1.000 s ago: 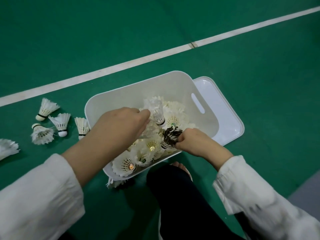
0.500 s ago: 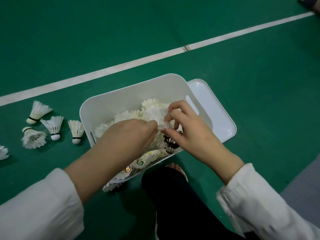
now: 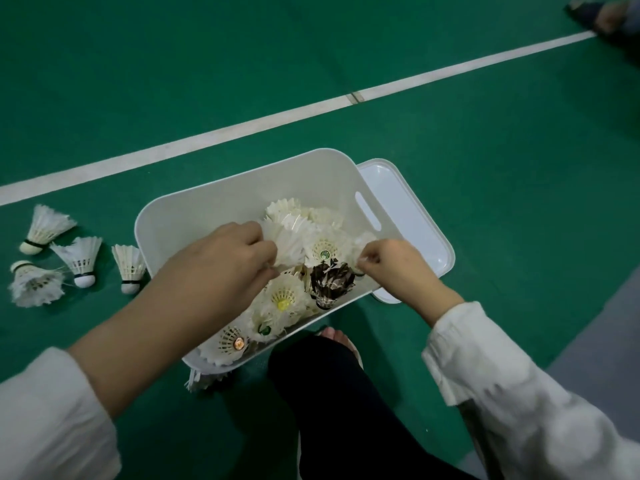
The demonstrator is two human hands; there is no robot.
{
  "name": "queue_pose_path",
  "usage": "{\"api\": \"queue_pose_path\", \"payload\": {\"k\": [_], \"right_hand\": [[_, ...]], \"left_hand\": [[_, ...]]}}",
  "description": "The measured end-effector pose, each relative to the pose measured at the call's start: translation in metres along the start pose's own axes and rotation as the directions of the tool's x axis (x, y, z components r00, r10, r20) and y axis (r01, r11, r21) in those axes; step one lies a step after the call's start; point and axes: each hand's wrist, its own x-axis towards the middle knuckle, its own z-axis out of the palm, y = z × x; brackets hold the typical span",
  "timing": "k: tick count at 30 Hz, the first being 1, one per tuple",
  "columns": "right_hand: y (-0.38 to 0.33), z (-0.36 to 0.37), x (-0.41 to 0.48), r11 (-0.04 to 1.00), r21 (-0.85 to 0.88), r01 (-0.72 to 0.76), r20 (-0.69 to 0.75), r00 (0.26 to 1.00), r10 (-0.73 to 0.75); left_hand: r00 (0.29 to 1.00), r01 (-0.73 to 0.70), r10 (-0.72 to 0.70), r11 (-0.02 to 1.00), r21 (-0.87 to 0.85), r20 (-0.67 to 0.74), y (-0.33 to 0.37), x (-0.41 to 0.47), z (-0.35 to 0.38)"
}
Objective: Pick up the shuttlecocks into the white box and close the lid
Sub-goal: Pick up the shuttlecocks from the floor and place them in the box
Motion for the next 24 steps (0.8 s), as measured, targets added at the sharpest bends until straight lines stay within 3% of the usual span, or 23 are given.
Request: {"api": "queue_pose_path", "payload": {"k": [4,6,7,9,11,14,16,20,24], "right_hand": [[-0.003,0.008,0.014,0.981,-0.193,0.021,0.262,0.965,0.031],[-0.004,-0.003,0.013,0.986,-0.163,0.025,0.305,0.952,0.026],[-0.005,-0.013,0.008,0.993,-0.12,0.024,0.259,0.966,0.007],[-0.014,-0.033,-0.006,0.995,-0.07,0.068,0.001,0.998,-0.068],[-0.029,-0.046,-0.024,0.973,0.037,0.226,-0.235,0.949,-0.211],[-0.057,-0.043,-0.044,0.833,0.192,0.519,-0.172,0.853,-0.492],[-0.067,-0.027,-0.045,0.808,0.157,0.567,-0.053,0.822,-0.567],[-0.063,-0.015,-0.033,0.841,0.101,0.531,-0.107,0.847,-0.521],[-0.031,-0.032,-0.028,0.959,0.047,0.279,-0.314,0.916,-0.251]], "left_hand": [[1.0,0.003,-0.003,1.0,-0.006,-0.001,0.0,-0.001,-0.001],[1.0,0.007,-0.007,1.0,-0.004,-0.001,-0.002,-0.001,-0.002],[1.0,0.009,-0.009,1.0,-0.007,0.001,-0.002,-0.001,-0.002],[1.0,0.007,-0.007,1.0,-0.016,-0.005,-0.001,-0.001,-0.004],[1.0,0.002,-0.003,0.999,-0.032,-0.016,0.002,0.0,-0.004],[0.998,-0.009,0.005,0.998,-0.065,-0.058,0.009,0.003,-0.005],[0.996,-0.039,0.031,0.994,-0.102,-0.082,0.01,0.003,-0.005],[0.996,-0.042,0.031,0.99,-0.132,-0.085,0.012,0.0,-0.006],[0.988,0.032,-0.045,0.995,-0.089,-0.148,0.009,-0.004,-0.011]]}}
